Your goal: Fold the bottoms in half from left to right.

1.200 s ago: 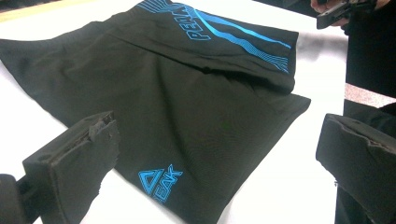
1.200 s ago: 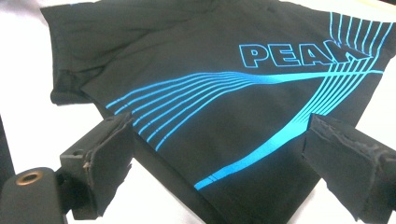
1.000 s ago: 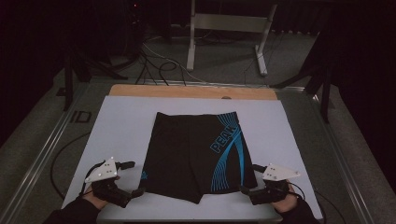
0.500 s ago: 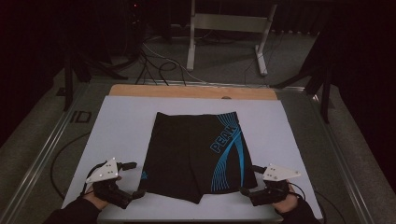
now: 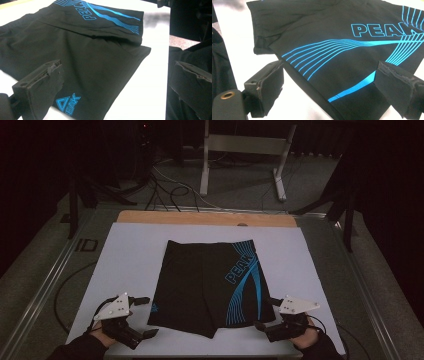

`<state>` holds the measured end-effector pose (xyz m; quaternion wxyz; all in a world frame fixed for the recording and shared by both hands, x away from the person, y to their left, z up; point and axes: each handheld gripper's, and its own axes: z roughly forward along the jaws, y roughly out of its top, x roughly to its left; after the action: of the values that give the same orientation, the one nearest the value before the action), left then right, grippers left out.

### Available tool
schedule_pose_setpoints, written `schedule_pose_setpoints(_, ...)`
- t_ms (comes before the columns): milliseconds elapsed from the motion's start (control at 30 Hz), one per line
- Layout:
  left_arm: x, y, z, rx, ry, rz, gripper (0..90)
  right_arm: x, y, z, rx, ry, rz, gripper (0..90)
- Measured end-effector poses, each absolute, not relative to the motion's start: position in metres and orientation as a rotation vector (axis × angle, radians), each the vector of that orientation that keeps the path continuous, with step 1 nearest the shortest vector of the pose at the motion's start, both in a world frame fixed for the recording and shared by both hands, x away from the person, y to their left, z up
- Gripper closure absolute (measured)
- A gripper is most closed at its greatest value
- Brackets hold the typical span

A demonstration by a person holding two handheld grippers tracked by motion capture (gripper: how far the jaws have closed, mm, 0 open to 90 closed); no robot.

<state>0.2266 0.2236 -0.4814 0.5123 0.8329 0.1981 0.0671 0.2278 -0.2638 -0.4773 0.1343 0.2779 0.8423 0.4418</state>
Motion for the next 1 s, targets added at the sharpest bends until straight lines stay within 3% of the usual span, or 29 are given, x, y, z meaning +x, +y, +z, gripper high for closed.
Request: schedule_pose_setpoints(1000,0.221,0.216,-0.461,1.959,0.508,0.207,0.0,0.241,-0.255,-0.421,0.774,2.355,1.33,9.2)
